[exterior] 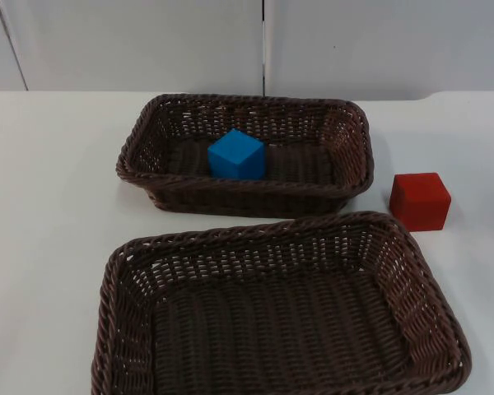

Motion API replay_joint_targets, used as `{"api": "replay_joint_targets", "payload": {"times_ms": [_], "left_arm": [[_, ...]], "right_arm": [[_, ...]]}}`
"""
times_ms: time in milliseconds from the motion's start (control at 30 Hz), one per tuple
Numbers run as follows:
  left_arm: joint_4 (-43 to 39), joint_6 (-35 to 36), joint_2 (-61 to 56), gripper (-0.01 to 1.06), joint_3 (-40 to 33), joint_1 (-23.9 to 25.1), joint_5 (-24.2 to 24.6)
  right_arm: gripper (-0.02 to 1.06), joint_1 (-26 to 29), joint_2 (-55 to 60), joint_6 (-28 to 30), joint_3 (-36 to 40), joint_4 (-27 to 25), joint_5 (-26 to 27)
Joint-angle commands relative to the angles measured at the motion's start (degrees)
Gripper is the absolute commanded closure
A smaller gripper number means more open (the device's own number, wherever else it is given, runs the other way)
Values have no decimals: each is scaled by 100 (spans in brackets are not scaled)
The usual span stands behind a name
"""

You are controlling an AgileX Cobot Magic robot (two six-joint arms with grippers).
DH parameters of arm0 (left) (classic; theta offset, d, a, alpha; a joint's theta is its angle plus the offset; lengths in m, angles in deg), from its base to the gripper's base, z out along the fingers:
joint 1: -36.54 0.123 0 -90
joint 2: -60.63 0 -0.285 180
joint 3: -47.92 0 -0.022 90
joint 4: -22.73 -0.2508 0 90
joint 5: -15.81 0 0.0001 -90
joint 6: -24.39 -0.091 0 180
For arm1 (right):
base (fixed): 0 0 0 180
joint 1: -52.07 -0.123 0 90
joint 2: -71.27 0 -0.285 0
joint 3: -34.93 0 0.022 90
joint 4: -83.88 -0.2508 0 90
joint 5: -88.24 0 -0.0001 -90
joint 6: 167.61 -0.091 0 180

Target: Pick up one cube with the left hand and place it into the upper basket. Pick up one cube with the right hand and place it into the lower basket.

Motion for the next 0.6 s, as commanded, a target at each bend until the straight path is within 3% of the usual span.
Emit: {"api": "replay_joint_targets", "payload": {"times_ms": [0,200,567], "left_arm": [[-45,40,-27,22,-31,-17,-6],[-45,40,-27,22,-31,-17,-6],[-42,27,-27,22,-31,-17,-6]], "right_arm": [[-1,33,165,33,-43,-112,170],[-1,11,625,33,-43,-434,501],[-1,-485,1561,33,-171,-363,1418]]}}
